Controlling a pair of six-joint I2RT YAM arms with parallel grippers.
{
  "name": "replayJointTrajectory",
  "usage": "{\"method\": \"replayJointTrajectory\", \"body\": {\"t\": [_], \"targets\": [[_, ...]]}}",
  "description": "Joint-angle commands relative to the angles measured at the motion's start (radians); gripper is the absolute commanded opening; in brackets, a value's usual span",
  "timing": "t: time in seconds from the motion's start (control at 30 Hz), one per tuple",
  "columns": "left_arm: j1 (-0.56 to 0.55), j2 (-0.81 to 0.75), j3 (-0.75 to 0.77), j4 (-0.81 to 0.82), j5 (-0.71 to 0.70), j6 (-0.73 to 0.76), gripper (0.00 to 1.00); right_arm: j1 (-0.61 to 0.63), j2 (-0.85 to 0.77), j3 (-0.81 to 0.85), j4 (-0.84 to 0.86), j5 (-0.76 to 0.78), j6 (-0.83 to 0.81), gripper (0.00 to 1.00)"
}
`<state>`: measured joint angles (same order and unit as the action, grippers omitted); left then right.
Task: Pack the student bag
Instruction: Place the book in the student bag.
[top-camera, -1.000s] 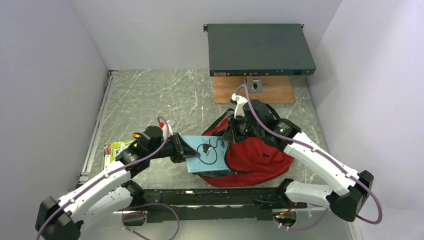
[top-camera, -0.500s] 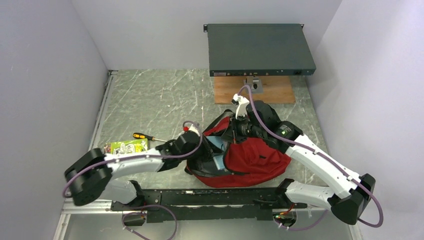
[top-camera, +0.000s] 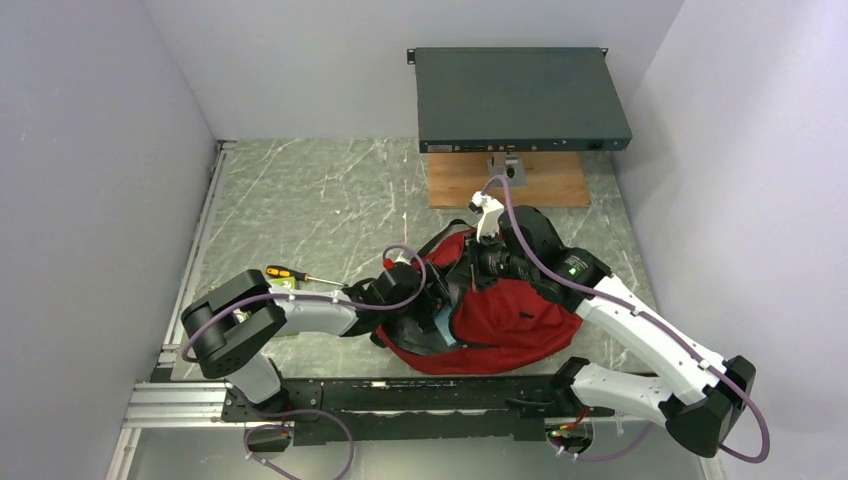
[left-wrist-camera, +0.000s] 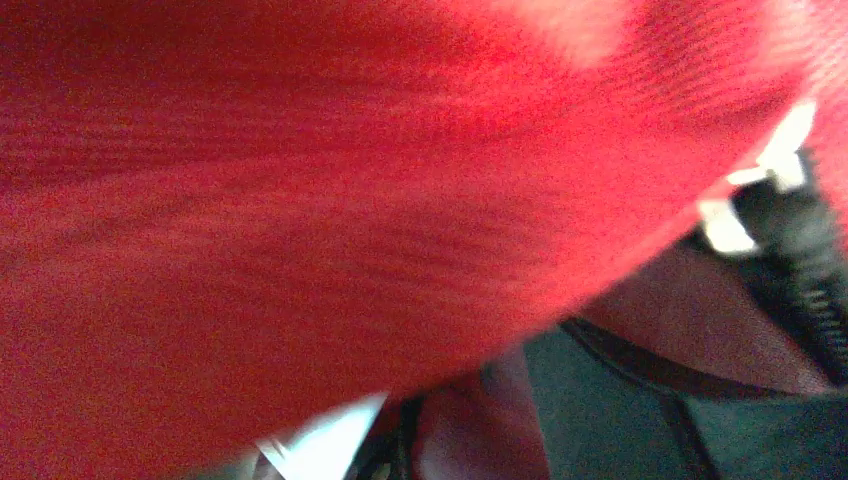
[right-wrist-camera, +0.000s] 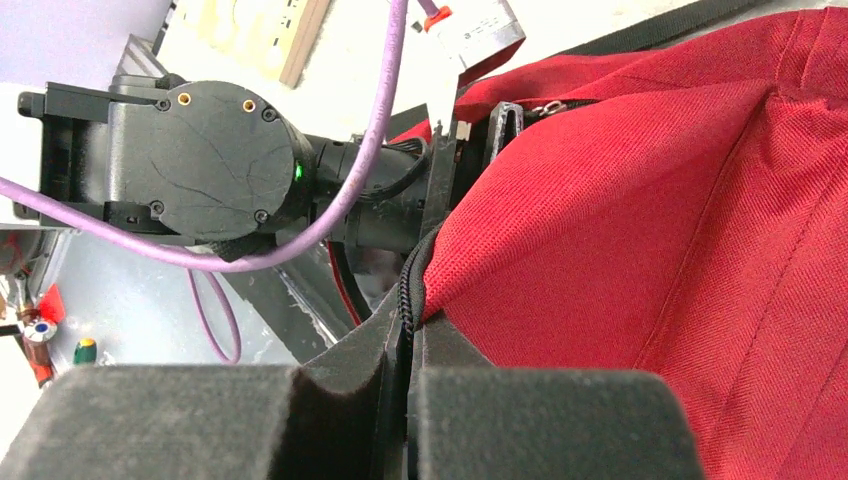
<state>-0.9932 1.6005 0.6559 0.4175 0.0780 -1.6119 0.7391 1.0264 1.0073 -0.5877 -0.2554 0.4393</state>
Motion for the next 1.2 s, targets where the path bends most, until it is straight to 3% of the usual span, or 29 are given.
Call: {"method": "replayJointTrajectory", "body": {"t": [0.0,0.13,0.27,0.33,0.47,0.63,0.83,0.93,1.03,1.17], "targets": [[0.003,-0.075,0.011,-0.081,-0.005,0.083,0.91,-0.004,-0.045,0.003,0.081,-0.032,-0.006,0.00],[0.004,-0.106,0.064,-0.274,-0.032,0.213,0.92,-0.006,-0.048,0.003,0.069,-0.029,-0.010,0.00],[0.003,-0.112,0.067,-0.359,-0.041,0.258,0.85,-0.007,-0.054,0.008,0.048,-0.020,-0.016,0.00],[0.004,-0.106,0.067,-0.379,-0.042,0.268,0.81,-0.007,-0.059,0.007,0.048,-0.016,-0.016,0.00],[0.004,-0.078,0.089,-0.376,-0.064,0.297,0.63,-0.007,-0.058,0.004,0.056,-0.030,-0.009,0.00],[0.004,0.032,0.251,-0.401,-0.055,0.404,0.44,-0.007,-0.059,-0.007,0.081,-0.051,0.008,0.00],[-0.013,0.211,0.520,-0.490,0.020,0.504,0.32,-0.007,-0.063,-0.018,0.087,-0.054,0.014,0.00],[-0.015,0.201,0.486,-0.464,0.023,0.494,0.38,-0.007,-0.070,-0.018,0.070,-0.026,0.005,0.00],[-0.011,0.147,0.419,-0.429,0.014,0.503,0.59,-0.008,-0.083,-0.029,0.059,0.012,-0.004,0.00],[-0.005,0.077,0.372,-0.407,0.046,0.576,0.78,-0.009,-0.094,-0.044,0.037,0.106,-0.006,0.00]]}}
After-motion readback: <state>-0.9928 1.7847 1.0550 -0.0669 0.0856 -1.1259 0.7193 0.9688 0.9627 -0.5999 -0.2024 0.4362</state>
